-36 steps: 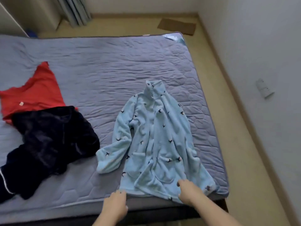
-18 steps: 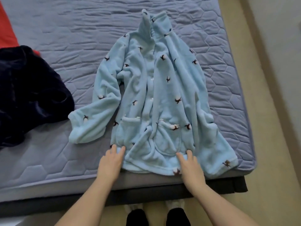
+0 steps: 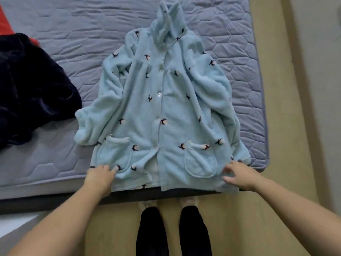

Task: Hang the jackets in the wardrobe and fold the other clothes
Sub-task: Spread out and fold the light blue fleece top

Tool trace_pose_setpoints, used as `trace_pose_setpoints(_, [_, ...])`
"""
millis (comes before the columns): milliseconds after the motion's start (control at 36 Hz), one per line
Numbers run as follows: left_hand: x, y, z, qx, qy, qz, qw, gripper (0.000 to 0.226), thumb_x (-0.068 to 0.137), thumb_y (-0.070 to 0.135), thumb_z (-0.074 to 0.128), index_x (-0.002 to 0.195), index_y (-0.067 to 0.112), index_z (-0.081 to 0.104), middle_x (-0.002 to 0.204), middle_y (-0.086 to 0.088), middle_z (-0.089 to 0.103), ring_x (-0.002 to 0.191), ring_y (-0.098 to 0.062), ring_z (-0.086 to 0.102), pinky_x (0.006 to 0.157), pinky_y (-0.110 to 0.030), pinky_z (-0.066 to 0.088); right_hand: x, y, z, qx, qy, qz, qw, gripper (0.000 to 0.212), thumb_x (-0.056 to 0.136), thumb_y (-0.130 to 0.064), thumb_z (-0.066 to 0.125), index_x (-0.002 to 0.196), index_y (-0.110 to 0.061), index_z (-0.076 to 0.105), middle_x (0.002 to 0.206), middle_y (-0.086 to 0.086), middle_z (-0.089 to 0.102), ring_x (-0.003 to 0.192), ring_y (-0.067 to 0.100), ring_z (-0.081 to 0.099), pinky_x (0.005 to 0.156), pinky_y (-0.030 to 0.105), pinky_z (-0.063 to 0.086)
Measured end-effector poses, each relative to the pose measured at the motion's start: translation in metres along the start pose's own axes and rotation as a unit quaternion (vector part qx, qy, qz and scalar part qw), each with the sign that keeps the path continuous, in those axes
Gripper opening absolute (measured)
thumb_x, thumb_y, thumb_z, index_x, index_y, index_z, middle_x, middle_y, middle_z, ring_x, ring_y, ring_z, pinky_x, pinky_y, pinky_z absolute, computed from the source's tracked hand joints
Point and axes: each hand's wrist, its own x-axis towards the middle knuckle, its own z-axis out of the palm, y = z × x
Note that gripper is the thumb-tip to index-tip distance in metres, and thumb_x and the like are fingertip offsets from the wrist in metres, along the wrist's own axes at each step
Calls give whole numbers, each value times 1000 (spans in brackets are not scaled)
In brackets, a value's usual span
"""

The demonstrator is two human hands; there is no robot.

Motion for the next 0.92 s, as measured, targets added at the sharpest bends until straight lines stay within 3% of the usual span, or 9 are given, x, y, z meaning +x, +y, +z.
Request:
trace_pose_setpoints(56, [10, 21, -13, -22, 33, 11, 999, 41, 92, 23, 47, 131, 19, 40, 129, -2, 46, 121, -21, 46, 93, -35, 44, 12, -3, -3, 55, 157, 50, 985, 30, 89, -38, 56, 114, -22, 54, 119, 2, 51, 103, 21, 52, 82, 36, 45])
trace_pose_setpoints(111, [21, 43, -24, -47, 87, 26, 995, 30, 92, 21, 46, 121, 18, 44, 124, -3, 48, 116, -22, 48, 87, -34, 44, 24, 0, -5, 84, 271, 134, 950, 40, 87, -30, 59, 124, -18, 48, 128, 7, 47, 113, 28, 48, 86, 42, 42])
trace_pose_setpoints(222, [43, 85, -41, -143, 170, 48, 974, 39, 88, 21, 47, 126, 19, 38, 124, -4, 42, 115, -26, 46, 82, -36, 44, 44, 10, -13, 276, 198, 263, 903, 83, 83, -27, 65, 149, -20, 15, 150, 15, 26, 132, 39, 34, 102, 53, 37])
trace_pose_setpoints(278, [52, 103, -47, -184, 180, 65, 964, 55, 85, 24, 51, 136, 22, 31, 130, -6, 37, 116, -27, 45, 84, -36, 43, 51, 11, -13, 306, 161, 254, 903, 72, 84, -25, 65, 144, -17, 25, 140, 18, 40, 124, 40, 43, 94, 46, 43])
trace_pose_setpoints(361, [57, 121, -54, -213, 154, 56, 963, 61, 84, 27, 55, 139, 26, 27, 137, -10, 30, 120, -29, 42, 88, -36, 43, 47, 19, -18, 209, 168, 203, 942, 32, 87, -14, 54, 118, -11, 49, 119, 17, 57, 108, 37, 54, 85, 40, 46])
trace_pose_setpoints(472, [54, 122, -65, -204, 111, 41, 972, 58, 88, 29, 52, 141, 23, 27, 138, -11, 30, 123, -29, 40, 92, -36, 42, 16, 63, -47, 157, 271, 302, 900, 28, 91, -17, 50, 119, -13, 54, 117, 20, 48, 101, 42, 54, 86, 44, 44])
trace_pose_setpoints(556, [47, 112, -78, -221, 82, 42, 971, 50, 91, 28, 48, 138, 20, 32, 135, -8, 35, 121, -28, 43, 90, -36, 43, -6, 92, -69, 122, 227, 370, 893, 33, 93, -19, 50, 126, -14, 50, 121, 19, 45, 106, 41, 53, 92, 47, 45])
trace_pose_setpoints(750, [25, 64, -105, -275, 80, -23, 958, 39, 93, 31, 44, 130, 18, 42, 132, -5, 42, 122, -26, 44, 92, -38, 44, -6, 20, -87, 55, 129, 261, 955, 72, 91, -23, 51, 151, -31, 10, 157, 9, 9, 139, 35, 21, 107, 49, 31])
trace_pose_setpoints(917, [28, -26, -107, -362, 131, -155, 910, 41, 92, 30, 51, 128, 13, 43, 132, -10, 41, 120, -28, 43, 87, -39, 43, 37, -93, -101, 38, 88, 77, 992, 69, 89, -26, 52, 150, -27, 18, 154, 4, 20, 137, 29, 28, 105, 43, 34])
